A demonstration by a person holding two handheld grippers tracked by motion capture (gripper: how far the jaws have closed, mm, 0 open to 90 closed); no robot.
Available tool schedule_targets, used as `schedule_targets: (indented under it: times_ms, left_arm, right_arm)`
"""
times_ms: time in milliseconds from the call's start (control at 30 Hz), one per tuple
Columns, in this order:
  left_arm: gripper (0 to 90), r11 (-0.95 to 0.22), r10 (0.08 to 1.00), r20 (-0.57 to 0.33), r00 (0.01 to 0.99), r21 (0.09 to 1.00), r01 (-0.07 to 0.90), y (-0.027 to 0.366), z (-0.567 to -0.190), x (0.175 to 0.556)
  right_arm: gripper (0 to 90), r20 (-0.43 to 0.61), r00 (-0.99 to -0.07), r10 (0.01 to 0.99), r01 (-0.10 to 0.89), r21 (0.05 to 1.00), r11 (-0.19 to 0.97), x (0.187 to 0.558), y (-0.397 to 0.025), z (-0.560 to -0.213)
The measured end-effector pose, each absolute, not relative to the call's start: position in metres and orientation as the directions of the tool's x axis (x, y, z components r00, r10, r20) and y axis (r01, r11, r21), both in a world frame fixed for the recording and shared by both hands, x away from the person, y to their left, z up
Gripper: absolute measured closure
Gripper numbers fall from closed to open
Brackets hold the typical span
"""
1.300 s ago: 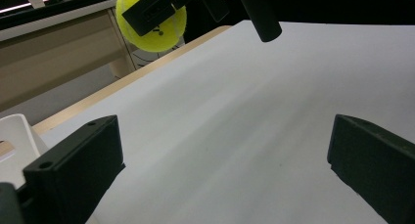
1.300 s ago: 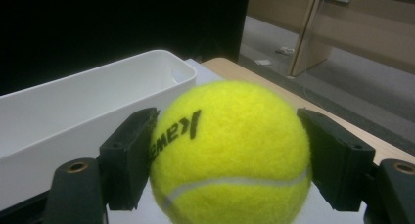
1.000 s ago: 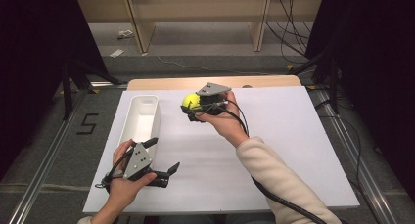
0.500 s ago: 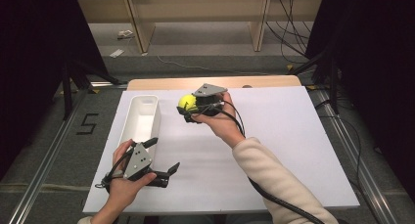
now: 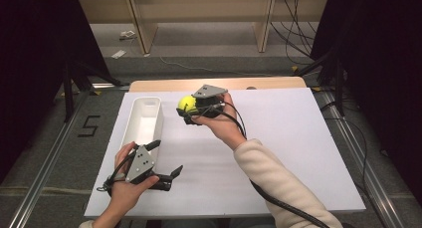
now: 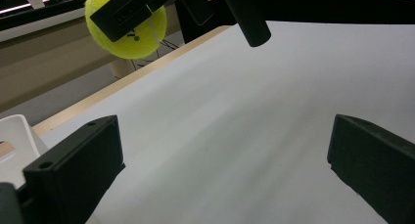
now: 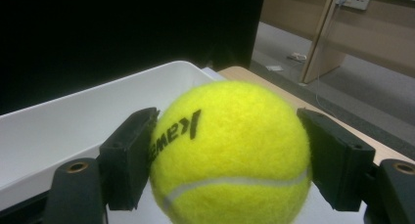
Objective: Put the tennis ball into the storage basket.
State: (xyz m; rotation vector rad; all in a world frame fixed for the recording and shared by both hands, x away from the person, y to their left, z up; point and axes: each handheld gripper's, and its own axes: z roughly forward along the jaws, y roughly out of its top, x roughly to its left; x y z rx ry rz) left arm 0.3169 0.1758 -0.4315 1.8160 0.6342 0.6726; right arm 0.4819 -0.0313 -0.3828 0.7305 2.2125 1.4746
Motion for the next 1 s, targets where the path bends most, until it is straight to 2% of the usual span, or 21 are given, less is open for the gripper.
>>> schedule_targets:
  times_ms: [1000]
  left_arm:
    - [0.0, -0.309, 0.696, 0.149, 0.702, 0.945, 0.106, 0.176, -0.431, 0.317]
  right_arm:
    - [26.8, -0.018, -0.807, 0.591, 0.209, 0.927, 0.313, 0.479, -0.015, -0.384]
